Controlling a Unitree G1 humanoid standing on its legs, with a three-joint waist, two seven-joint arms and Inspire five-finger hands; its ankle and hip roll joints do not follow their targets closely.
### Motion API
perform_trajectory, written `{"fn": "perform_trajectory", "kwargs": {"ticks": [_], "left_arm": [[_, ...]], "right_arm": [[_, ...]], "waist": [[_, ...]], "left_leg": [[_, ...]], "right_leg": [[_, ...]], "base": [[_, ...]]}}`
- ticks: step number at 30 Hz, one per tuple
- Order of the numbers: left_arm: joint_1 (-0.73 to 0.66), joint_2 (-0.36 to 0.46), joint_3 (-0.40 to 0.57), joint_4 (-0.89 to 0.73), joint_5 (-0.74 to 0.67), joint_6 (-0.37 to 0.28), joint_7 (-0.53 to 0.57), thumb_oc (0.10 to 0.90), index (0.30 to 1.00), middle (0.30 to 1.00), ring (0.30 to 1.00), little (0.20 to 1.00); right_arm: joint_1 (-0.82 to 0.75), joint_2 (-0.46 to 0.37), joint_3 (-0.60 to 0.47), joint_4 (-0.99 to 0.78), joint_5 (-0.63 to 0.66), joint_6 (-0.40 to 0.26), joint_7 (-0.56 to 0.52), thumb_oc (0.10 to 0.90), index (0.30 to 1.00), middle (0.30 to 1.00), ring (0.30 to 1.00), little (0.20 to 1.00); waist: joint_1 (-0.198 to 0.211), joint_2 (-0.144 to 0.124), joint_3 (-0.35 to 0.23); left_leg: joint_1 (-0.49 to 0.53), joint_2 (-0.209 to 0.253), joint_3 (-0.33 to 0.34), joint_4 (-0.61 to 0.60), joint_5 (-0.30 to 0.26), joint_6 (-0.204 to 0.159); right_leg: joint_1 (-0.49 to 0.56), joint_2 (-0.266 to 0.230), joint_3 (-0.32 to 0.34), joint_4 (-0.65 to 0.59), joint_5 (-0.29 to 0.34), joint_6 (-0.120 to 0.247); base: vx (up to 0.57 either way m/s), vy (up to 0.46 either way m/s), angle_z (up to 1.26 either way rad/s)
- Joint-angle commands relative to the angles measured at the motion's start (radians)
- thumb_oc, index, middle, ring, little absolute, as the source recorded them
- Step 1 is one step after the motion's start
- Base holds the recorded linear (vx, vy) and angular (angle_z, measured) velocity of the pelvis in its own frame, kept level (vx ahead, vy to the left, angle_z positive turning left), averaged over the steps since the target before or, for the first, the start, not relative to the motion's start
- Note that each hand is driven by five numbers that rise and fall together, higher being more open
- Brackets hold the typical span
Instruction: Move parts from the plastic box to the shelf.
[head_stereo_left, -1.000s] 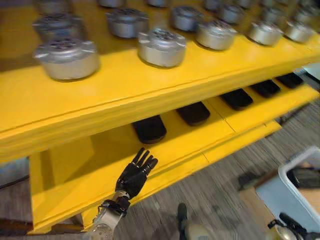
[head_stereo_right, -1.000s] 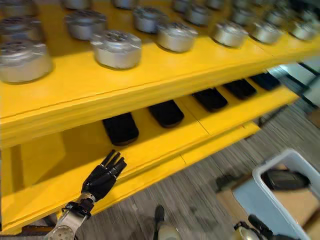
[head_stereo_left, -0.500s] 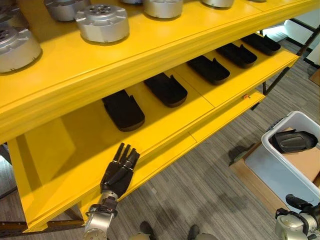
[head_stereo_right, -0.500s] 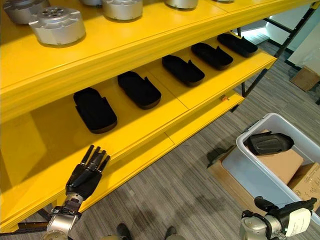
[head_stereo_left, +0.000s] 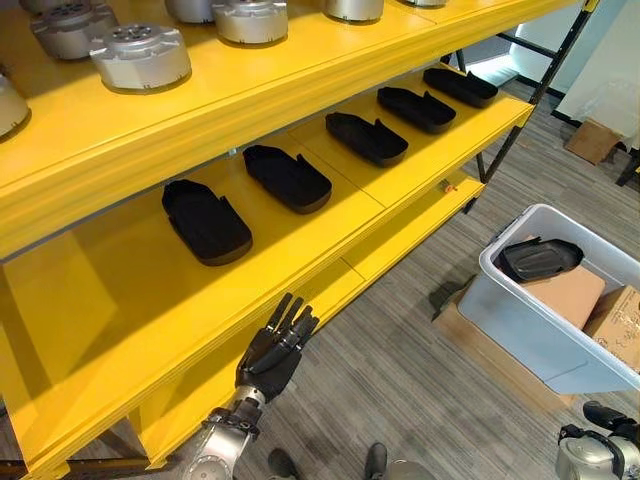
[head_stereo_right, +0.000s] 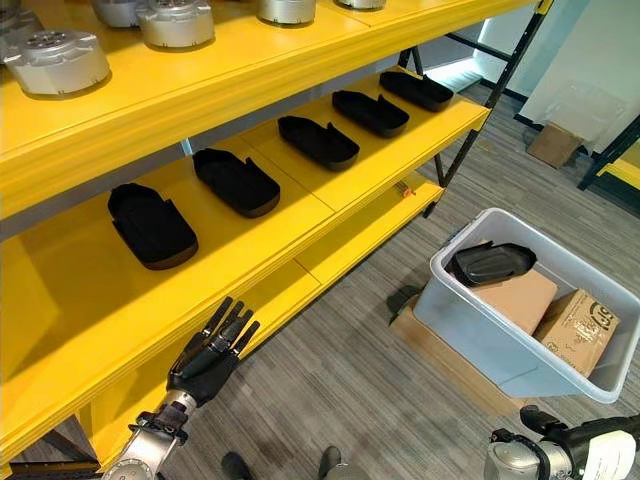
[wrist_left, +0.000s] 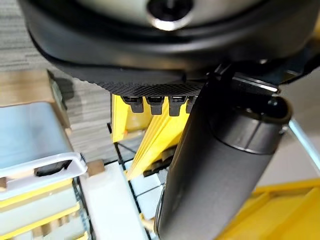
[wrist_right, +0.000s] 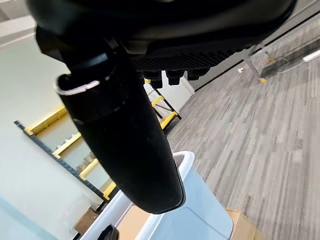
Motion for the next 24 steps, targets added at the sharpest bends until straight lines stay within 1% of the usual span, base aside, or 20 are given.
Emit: {"fn": "perform_trajectory", "kwargs": {"ticks": [1, 5, 7, 8, 10, 11, 12, 13, 14, 15, 16, 17, 18, 19, 20, 21, 22, 23, 24], "left_arm": [[-0.063, -0.014, 0.009, -0.094, 0.011, 0.003, -0.082, 0.9, 1.0, 1.0, 1.0, 1.0], [-0.072, -0.019, -0.011, -0.104, 0.008, 0.012, -0.081, 0.9, 1.0, 1.0, 1.0, 1.0], [-0.079, -0.022, -0.024, -0.117, 0.0, 0.011, -0.073, 0.9, 1.0, 1.0, 1.0, 1.0], [-0.082, -0.021, -0.031, -0.119, -0.001, 0.005, -0.067, 0.9, 1.0, 1.0, 1.0, 1.0], [-0.083, -0.022, -0.035, -0.121, -0.006, 0.0, -0.062, 0.9, 1.0, 1.0, 1.0, 1.0], [-0.084, -0.027, -0.042, -0.121, -0.051, -0.006, -0.049, 0.9, 1.0, 1.0, 1.0, 1.0], [-0.084, -0.029, -0.042, -0.119, -0.087, -0.009, -0.04, 0.9, 1.0, 1.0, 1.0, 1.0], [-0.082, -0.033, -0.04, -0.11, -0.109, -0.022, -0.038, 0.9, 1.0, 1.0, 1.0, 1.0], [-0.081, -0.036, -0.037, -0.104, -0.113, -0.032, -0.041, 0.9, 1.0, 1.0, 1.0, 1.0], [-0.077, -0.044, -0.027, -0.097, -0.112, -0.059, -0.05, 0.9, 1.0, 1.0, 1.0, 1.0], [-0.073, -0.048, -0.026, -0.101, -0.111, -0.073, -0.049, 0.9, 1.0, 1.0, 1.0, 1.0], [-0.065, -0.056, -0.023, -0.105, -0.109, -0.088, -0.049, 0.9, 1.0, 1.0, 1.0, 1.0], [-0.057, -0.061, -0.016, -0.114, -0.108, -0.099, -0.045, 0.9, 1.0, 1.0, 1.0, 1.0], [-0.046, -0.064, 0.001, -0.125, -0.103, -0.114, -0.029, 0.9, 1.0, 1.0, 1.0, 1.0], [-0.044, -0.064, 0.009, -0.131, -0.101, -0.11, -0.025, 0.9, 1.0, 1.0, 1.0, 1.0], [-0.043, -0.057, 0.02, -0.143, -0.101, -0.113, -0.009, 0.9, 1.0, 1.0, 1.0, 1.0], [-0.042, -0.056, 0.021, -0.144, -0.104, -0.116, -0.005, 0.9, 1.0, 1.0, 1.0, 1.0], [-0.041, -0.043, 0.039, -0.158, -0.122, -0.11, 0.018, 0.9, 1.0, 1.0, 1.0, 1.0], [-0.042, -0.045, 0.042, -0.158, -0.116, -0.11, 0.017, 0.9, 1.0, 1.0, 1.0, 1.0]], "right_arm": [[-0.057, -0.132, -0.052, -0.032, -0.028, -0.058, -0.054, 0.9, 1.0, 1.0, 1.0, 1.0], [-0.048, -0.134, -0.049, -0.078, -0.058, -0.072, -0.033, 0.9, 1.0, 1.0, 1.0, 1.0], [-0.05, -0.148, -0.048, -0.121, -0.076, -0.083, 0.006, 0.9, 1.0, 1.0, 1.0, 1.0], [-0.057, -0.163, -0.047, -0.147, -0.094, -0.098, 0.033, 0.9, 1.0, 1.0, 1.0, 1.0], [-0.063, -0.172, -0.046, -0.166, -0.108, -0.103, 0.05, 0.9, 1.0, 1.0, 1.0, 1.0], [-0.083, -0.192, -0.035, -0.206, -0.117, -0.106, 0.091, 0.9, 1.0, 1.0, 1.0, 1.0], [-0.095, -0.201, -0.028, -0.223, -0.12, -0.109, 0.117, 0.9, 1.0, 1.0, 1.0, 1.0], [-0.109, -0.207, -0.013, -0.237, -0.13, -0.115, 0.132, 0.9, 1.0, 1.0, 1.0, 1.0], [-0.117, -0.209, -0.002, -0.247, -0.136, -0.118, 0.141, 0.9, 1.0, 1.0, 1.0, 1.0], [-0.135, -0.212, 0.032, -0.282, -0.147, -0.122, 0.165, 0.9, 1.0, 1.0, 1.0, 1.0], [-0.144, -0.213, 0.053, -0.297, -0.147, -0.122, 0.174, 0.9, 1.0, 1.0, 1.0, 1.0], [-0.15, -0.212, 0.07, -0.316, -0.152, -0.123, 0.194, 0.9, 1.0, 1.0, 1.0, 1.0], [-0.156, -0.211, 0.088, -0.331, -0.158, -0.128, 0.208, 0.9, 1.0, 1.0, 1.0, 1.0], [-0.151, -0.195, 0.113, -0.376, -0.158, -0.126, 0.23, 0.9, 1.0, 1.0, 1.0, 1.0], [-0.147, -0.189, 0.124, -0.39, -0.167, -0.12, 0.23, 0.9, 1.0, 1.0, 1.0, 1.0], [-0.144, -0.169, 0.155, -0.417, -0.18, -0.114, 0.221, 0.9, 1.0, 1.0, 1.0, 1.0], [-0.144, -0.165, 0.16, -0.42, -0.182, -0.113, 0.224, 0.9, 1.0, 1.0, 1.0, 1.0], [-0.163, -0.136, 0.227, -0.43, -0.183, -0.076, 0.248, 0.9, 1.0, 1.0, 1.0, 1.0], [-0.164, -0.129, 0.236, -0.431, -0.19, -0.074, 0.251, 0.9, 1.0, 1.0, 1.0, 1.0]], "waist": [[-0.01, 0.001, -0.025], [-0.025, 0.004, -0.023], [-0.036, 0.008, -0.018], [-0.042, 0.011, -0.016], [-0.044, 0.013, -0.014], [-0.047, 0.017, -0.012], [-0.047, 0.019, -0.012], [-0.044, 0.02, -0.011], [-0.041, 0.019, -0.012], [-0.032, 0.019, -0.013], [-0.021, 0.019, -0.013], [-0.011, 0.019, -0.013], [0.002, 0.018, -0.011], [0.017, 0.018, -0.017], [0.02, 0.02, -0.019], [0.033, 0.03, -0.02], [0.035, 0.031, -0.022], [0.056, 0.031, -0.02], [0.06, 0.03, -0.022]], "left_leg": [[0.076, 0.123, -0.005, -0.02, 0.007, -0.092], [0.075, 0.129, -0.004, -0.019, 0.011, -0.095], [0.072, 0.138, -0.004, -0.015, 0.019, -0.098], [0.07, 0.148, -0.006, -0.009, 0.031, -0.104], [0.067, 0.155, -0.009, -0.004, 0.039, -0.109], [0.069, 0.166, -0.013, 0.004, 0.051, -0.117], [0.07, 0.169, -0.023, 0.009, 0.053, -0.12], [0.071, 0.169, -0.047, 0.019, 0.06, -0.124], [0.071, 0.169, -0.064, 0.025, 0.062, -0.126], [0.067, 0.156, -0.127, 0.054, 0.056, -0.129], [0.061, 0.138, -0.171, 0.079, 0.049, -0.126], [0.052, 0.109, -0.217, 0.114, 0.021, -0.116], [0.034, 0.065, -0.246, 0.142, -0.005, -0.087], [0.03, -0.027, -0.298, 0.148, -0.082, -0.043], [0.033, -0.057, -0.309, 0.136, -0.103, -0.028], [0.035, -0.131, -0.354, 0.07, -0.123, 0.002], [0.031, -0.14, -0.364, 0.056, -0.116, 0.005], [0.031, -0.165, -0.427, -0.005, -0.088, 0.014], [0.033, -0.166, -0.435, -0.018, -0.085, 0.017]], "right_leg": [[-0.01, 0.004, 0.02, 0.09, -0.04, 0.03], [-0.02, 0.012, 0.031, 0.105, -0.05, 0.022], [-0.028, 0.017, 0.039, 0.124, -0.064, 0.014], [-0.033, 0.023, 0.044, 0.138, -0.077, 0.005], [-0.036, 0.028, 0.046, 0.145, -0.085, 0.0], [-0.043, 0.032, 0.049, 0.155, -0.096, -0.008], [-0.046, 0.034, 0.055, 0.158, -0.1, -0.011], [-0.049, 0.038, 0.068, 0.159, -0.102, -0.013], [-0.05, 0.04, 0.077, 0.157, -0.101, -0.014], [-0.051, 0.046, 0.108, 0.142, -0.092, -0.014], [-0.048, 0.051, 0.129, 0.129, -0.086, -0.016], [-0.041, 0.055, 0.154, 0.111, -0.077, -0.017], [-0.044, 0.057, 0.174, 0.089, -0.048, -0.021], [-0.036, 0.058, 0.211, 0.06, -0.024, -0.008], [-0.035, 0.06, 0.221, 0.053, -0.016, -0.003], [-0.036, 0.076, 0.245, 0.044, -0.001, 0.014], [-0.041, 0.081, 0.249, 0.044, 0.003, 0.016], [-0.053, 0.101, 0.276, 0.056, -0.001, 0.024], [-0.05, 0.105, 0.277, 0.053, -0.003, 0.023]], "base": [[-0.02, -0.065, -0.01], [-0.03, -0.09, -0.05], [-0.05, -0.154, -0.07], [-0.04, -0.158, -0.06], [-0.04, -0.141, -0.16], [-0.04, -0.146, -0.21], [-0.04, -0.171, -0.13], [-0.01, -0.108, -0.07], [0.02, -0.117, -0.2], [0.03, -0.11, -0.36], [0.06, -0.118, -0.59], [0.0, -0.095, -0.69], [0.04, -0.091, -1.34], [0.03, -0.06, -1.23], [0.11, -0.017, -1.45], [0.06, 0.008, -0.8], [0.12, 0.012, -0.9], [0.08, 0.005, -0.51], [0.1, 0.008, -0.49]]}}
